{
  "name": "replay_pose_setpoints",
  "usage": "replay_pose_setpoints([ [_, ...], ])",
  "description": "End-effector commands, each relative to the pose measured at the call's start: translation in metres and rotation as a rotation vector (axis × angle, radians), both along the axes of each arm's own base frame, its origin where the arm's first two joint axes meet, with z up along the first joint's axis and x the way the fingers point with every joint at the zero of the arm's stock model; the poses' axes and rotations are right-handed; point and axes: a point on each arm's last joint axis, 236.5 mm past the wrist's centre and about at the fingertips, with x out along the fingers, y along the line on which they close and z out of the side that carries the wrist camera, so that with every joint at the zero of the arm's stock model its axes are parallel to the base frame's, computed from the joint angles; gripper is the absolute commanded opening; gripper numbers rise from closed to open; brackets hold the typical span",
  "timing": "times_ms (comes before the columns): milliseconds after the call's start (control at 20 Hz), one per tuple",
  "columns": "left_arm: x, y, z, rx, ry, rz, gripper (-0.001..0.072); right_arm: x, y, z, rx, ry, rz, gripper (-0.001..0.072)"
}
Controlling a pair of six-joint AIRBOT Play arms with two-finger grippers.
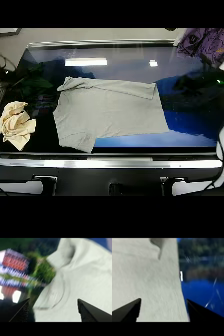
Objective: Fold the clothes and pants, and hang the long-sleeved shirts on hangers.
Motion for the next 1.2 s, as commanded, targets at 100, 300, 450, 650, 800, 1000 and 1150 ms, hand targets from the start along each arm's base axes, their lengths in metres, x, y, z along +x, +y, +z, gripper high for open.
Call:
replay_pose_setpoints([
  [100,-0.106,-0.002,-0.054,-0.049,0.205,0.055,0.0676,-0.107,-0.007,-0.069,0.211,0.222,-0.102,0.0683],
  [300,-0.124,-0.007,-0.08,-0.068,0.28,0.054,0.0675,-0.125,0.001,-0.107,0.222,0.272,-0.09,0.0683],
  [450,-0.124,-0.007,-0.085,-0.074,0.296,0.054,0.0676,-0.132,0.008,-0.126,0.259,0.314,-0.081,0.0682],
  [650,-0.124,-0.007,-0.087,-0.075,0.3,0.055,0.0675,-0.135,0.014,-0.135,0.272,0.337,-0.058,0.0675],
  [800,-0.124,-0.007,-0.087,-0.075,0.3,0.055,0.0674,-0.129,0.022,-0.139,0.277,0.32,-0.038,0.0666],
  [1000,-0.124,-0.007,-0.087,-0.075,0.3,0.055,0.0675,-0.134,0.045,-0.154,0.286,0.381,0.026,0.0666],
  [1150,-0.126,-0.008,-0.087,-0.078,0.308,0.052,0.0675,-0.14,0.06,-0.158,0.297,0.421,0.061,0.0508],
])
